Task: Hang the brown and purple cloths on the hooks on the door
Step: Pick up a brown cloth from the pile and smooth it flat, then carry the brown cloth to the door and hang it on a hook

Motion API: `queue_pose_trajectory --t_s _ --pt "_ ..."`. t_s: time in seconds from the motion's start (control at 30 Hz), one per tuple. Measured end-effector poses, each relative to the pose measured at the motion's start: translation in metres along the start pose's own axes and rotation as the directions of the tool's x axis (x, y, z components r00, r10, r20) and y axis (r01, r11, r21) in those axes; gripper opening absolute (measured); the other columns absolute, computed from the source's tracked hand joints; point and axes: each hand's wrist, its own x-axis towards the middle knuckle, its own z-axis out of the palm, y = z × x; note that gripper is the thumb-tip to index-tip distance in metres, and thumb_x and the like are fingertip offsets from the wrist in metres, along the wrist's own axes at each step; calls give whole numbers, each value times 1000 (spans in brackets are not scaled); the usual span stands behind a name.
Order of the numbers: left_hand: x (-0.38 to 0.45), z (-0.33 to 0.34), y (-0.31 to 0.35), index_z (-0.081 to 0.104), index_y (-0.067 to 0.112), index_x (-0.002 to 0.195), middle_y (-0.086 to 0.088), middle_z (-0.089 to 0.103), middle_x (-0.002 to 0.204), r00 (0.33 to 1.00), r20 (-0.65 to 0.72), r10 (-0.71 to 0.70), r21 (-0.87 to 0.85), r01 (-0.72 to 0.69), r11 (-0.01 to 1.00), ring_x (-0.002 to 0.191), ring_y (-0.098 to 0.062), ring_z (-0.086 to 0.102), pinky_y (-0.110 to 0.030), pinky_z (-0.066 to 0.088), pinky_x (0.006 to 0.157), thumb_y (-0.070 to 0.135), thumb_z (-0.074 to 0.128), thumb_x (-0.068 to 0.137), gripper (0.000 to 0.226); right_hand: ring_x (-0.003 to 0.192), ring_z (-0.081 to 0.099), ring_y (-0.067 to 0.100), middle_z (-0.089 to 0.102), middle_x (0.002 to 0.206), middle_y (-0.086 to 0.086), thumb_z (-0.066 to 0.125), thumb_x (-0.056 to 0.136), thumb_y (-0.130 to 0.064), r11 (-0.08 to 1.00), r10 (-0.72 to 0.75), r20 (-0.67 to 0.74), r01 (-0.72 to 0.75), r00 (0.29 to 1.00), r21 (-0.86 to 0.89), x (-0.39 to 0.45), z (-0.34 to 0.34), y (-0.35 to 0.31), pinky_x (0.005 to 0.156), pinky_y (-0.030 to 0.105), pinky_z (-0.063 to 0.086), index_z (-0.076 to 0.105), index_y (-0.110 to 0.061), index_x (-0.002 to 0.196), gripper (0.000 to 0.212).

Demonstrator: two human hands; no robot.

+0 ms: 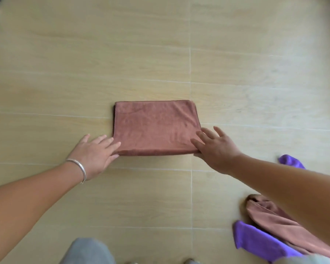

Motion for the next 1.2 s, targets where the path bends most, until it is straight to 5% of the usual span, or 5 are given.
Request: queue_pose_trajectory --t_s 0.23,0.4,0.73,1.0,1.2 --pt "-65 -146 -32 16 37 149 8 21 158 996 -7 -86 -52 85 995 146 -16 16 -49 20 114 54 10 97 55 148 8 25 21 158 6 29 101 -45 980 195 0 -195 981 48 -52 -133 35 117 49 7 24 -28 147 50" --pt "-118 -240 -60 20 40 148 8 21 158 992 -14 -126 -81 125 989 146 -19 13 -52 19 114 55 11 97 54 146 14 24 33 152 5 18 100 -51 964 266 -15 -265 964 36 -95 -235 56 117 50 8 38 -27 140 51" --pt "-262 -447 -117 28 42 146 11 25 156 984 -136 -113 -181 88 980 145 -19 17 -43 20 115 51 19 100 48 147 12 17 34 151 -5 18 100 -53 961 255 -38 -249 966 122 -216 -470 108 118 43 8 40 -35 139 48" --pt "-365 -620 -151 41 37 141 16 31 153 916 -398 -44 -197 -39 980 144 -9 19 -32 19 115 40 30 102 41 146 18 15 44 142 -11 17 100 -53 933 359 -203 -359 911 36 -314 -647 153 117 43 13 44 -36 133 47" --pt "-435 -734 -179 39 36 142 15 35 150 888 -442 -129 -151 69 986 144 -11 19 -44 12 117 40 22 103 43 144 20 16 48 140 -11 14 98 -55 917 380 -359 -398 852 26 -369 -769 184 116 41 15 45 -38 135 51"
